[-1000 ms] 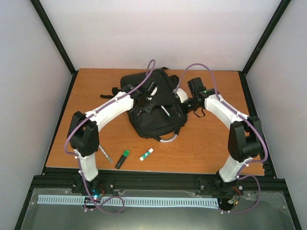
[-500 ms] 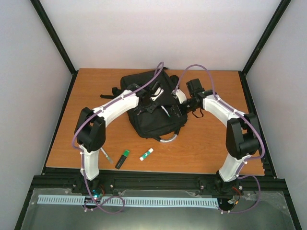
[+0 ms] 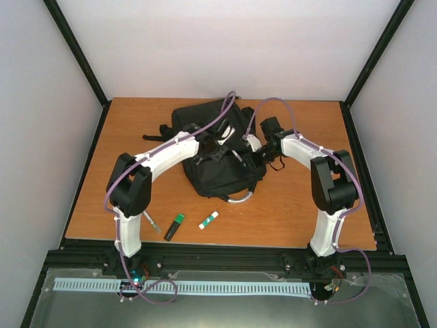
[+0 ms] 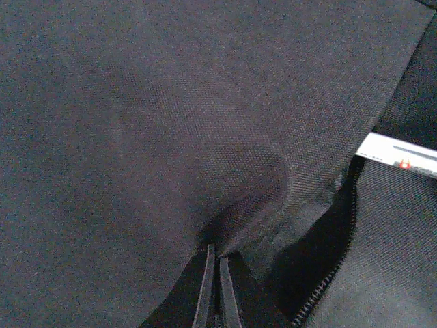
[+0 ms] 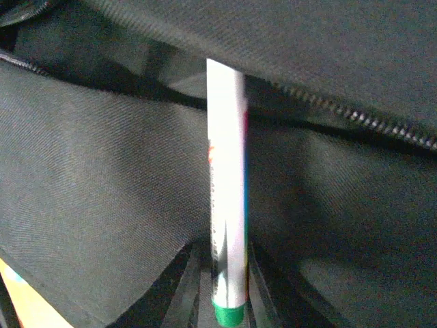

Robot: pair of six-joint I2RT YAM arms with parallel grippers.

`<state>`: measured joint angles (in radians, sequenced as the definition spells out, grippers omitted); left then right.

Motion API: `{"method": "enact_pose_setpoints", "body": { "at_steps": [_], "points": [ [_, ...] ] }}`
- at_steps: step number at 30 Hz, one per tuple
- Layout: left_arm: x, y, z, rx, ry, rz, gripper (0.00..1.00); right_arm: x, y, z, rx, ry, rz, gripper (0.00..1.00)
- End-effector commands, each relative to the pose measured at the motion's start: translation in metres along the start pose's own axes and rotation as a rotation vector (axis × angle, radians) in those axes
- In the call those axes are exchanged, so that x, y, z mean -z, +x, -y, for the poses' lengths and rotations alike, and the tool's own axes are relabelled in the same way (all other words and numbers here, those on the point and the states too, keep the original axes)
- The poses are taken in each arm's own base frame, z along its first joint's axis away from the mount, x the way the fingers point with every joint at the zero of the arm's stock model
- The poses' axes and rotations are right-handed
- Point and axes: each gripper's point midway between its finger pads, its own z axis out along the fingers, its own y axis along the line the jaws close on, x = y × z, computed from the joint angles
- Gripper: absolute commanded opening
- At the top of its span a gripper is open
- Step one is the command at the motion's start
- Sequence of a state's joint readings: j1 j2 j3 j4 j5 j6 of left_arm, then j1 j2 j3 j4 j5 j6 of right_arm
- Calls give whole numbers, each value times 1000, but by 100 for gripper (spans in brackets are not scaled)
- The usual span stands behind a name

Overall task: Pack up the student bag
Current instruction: Place the stationery in the student bag.

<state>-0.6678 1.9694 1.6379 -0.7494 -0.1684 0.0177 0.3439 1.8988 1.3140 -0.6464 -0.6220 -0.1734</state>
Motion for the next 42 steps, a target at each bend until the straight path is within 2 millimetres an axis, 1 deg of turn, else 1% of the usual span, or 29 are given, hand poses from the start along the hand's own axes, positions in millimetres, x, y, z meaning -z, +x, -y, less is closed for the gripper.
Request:
{"method": "enact_pose_setpoints", "body": {
  "at_steps": [1, 5, 8, 10, 14, 16, 17, 18, 19, 21, 24, 27, 31, 34, 37, 42],
  "points": [
    [31, -27, 5, 44, 39, 151, 1, 0, -18, -6, -3, -26, 30, 13],
    [44, -29, 13, 47, 90, 195, 1, 5, -37, -10, -8, -36, 63, 10],
    [48, -28, 22, 44, 131, 211, 1, 7, -51, -14, -16, -54, 82, 9],
    [49, -28, 26, 42, 141, 216, 1, 6, -61, -13, -22, -55, 97, 9],
    [56, -30, 31, 47, 153, 240, 1, -2, -78, 4, -33, -6, 131, 9],
    [60, -31, 32, 54, 162, 252, 1, -6, -82, 13, -49, 26, 146, 14],
    [61, -30, 32, 55, 164, 255, 1, -7, -82, 18, -59, 50, 151, 20],
    [61, -30, 31, 55, 161, 257, 1, -6, -83, 23, -59, 91, 162, 28],
    [61, -29, 31, 53, 156, 255, 1, -4, -83, 30, -60, 143, 168, 38],
    [61, -27, 30, 51, 149, 253, 1, 4, -81, 34, -53, 195, 173, 46],
    [61, -25, 29, 51, 144, 253, 1, 25, -78, 37, -22, 267, 197, 48],
    [65, -25, 28, 54, 142, 259, 1, 47, -77, 32, 16, 281, 232, 50],
    [78, -29, 26, 59, 147, 285, 1, 62, -76, 27, 94, 286, 247, 51],
    [84, -29, 26, 53, 154, 291, 1, 65, -82, 24, 191, 293, 248, 52],
    [89, -30, 25, 51, 152, 299, 1, 61, -84, 16, 333, 268, 228, 53],
    [93, -32, 25, 36, 154, 310, 1, 50, -77, 7, 502, 257, 196, 54]
  ]
}}
